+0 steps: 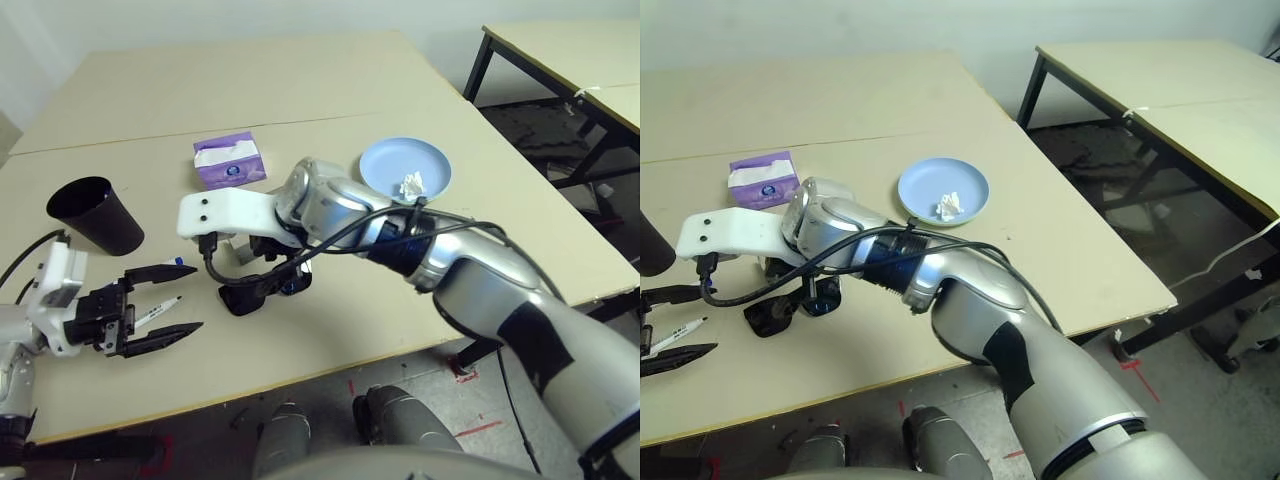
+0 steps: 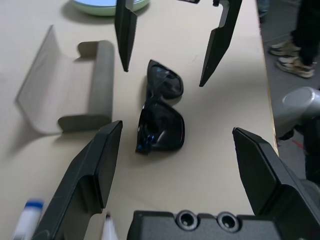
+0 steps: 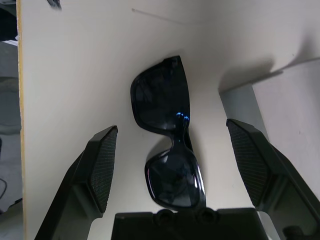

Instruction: Organize and tidy the items on the table.

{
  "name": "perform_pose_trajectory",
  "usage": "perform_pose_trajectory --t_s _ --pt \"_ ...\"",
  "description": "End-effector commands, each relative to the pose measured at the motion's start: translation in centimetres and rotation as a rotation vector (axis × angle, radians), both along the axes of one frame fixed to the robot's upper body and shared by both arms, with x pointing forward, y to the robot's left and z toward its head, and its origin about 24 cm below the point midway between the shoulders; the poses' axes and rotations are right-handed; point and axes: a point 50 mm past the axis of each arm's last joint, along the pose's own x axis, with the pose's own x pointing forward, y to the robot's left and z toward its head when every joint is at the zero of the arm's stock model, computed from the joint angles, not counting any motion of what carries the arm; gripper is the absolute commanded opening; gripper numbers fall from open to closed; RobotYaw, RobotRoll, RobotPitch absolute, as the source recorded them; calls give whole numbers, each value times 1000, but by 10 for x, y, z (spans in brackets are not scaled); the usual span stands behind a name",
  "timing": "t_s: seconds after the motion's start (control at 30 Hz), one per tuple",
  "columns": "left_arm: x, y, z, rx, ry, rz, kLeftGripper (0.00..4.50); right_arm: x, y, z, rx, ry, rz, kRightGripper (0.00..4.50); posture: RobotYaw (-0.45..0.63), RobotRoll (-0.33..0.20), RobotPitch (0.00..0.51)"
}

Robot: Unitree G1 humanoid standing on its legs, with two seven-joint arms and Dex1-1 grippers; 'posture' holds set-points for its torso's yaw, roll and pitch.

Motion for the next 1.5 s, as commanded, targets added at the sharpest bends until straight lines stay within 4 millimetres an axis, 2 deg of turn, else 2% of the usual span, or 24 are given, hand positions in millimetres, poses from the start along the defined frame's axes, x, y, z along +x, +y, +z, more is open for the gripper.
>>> perform_pose_trajectory --t_s 0.03,0.47,0.9,1.5 --pt "-5 6 4 38 3 16 4500 -1 2 -6 6 11 4 4442 21 0 70" --pt "-12 6 6 60 -3 48 4500 13 11 -16 24 -108 -29 4442 47 0 68" --pt "-11 3 8 60 -18 59 4500 10 5 -37 -37 -37 -25 4442 54 0 75" --pt "-10 4 6 59 -18 68 4500 7 5 -62 -23 13 -51 4442 67 0 73"
